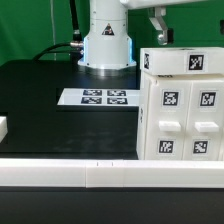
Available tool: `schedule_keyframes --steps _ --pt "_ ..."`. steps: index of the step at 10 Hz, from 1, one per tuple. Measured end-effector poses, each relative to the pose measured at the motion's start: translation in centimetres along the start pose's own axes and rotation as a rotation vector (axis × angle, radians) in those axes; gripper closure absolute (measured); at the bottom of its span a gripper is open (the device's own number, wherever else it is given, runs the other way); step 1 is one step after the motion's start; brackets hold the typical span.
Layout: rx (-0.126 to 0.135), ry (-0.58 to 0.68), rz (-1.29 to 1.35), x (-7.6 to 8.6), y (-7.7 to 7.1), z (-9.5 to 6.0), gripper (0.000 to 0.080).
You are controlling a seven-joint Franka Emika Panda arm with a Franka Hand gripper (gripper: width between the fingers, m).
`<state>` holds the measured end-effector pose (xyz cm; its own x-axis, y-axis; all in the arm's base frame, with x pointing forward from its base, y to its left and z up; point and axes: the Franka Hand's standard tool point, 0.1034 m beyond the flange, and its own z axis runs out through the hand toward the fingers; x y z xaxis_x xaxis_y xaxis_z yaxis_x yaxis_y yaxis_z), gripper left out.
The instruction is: Assemble cabinet
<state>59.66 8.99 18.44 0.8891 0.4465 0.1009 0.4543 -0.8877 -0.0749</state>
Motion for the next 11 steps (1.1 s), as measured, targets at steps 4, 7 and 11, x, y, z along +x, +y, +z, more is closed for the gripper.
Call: schedule_keyframes --steps 4,7,11 --pt "-0.001 -0.051 -0.476 -0.2 0.2 0.2 0.0002" --pt "-0.003 -0.073 -0.774 -0.8 0.6 0.6 0.0002" --pt "0.005 -0.104 -1.132 -1.6 0.6 1.6 0.0002"
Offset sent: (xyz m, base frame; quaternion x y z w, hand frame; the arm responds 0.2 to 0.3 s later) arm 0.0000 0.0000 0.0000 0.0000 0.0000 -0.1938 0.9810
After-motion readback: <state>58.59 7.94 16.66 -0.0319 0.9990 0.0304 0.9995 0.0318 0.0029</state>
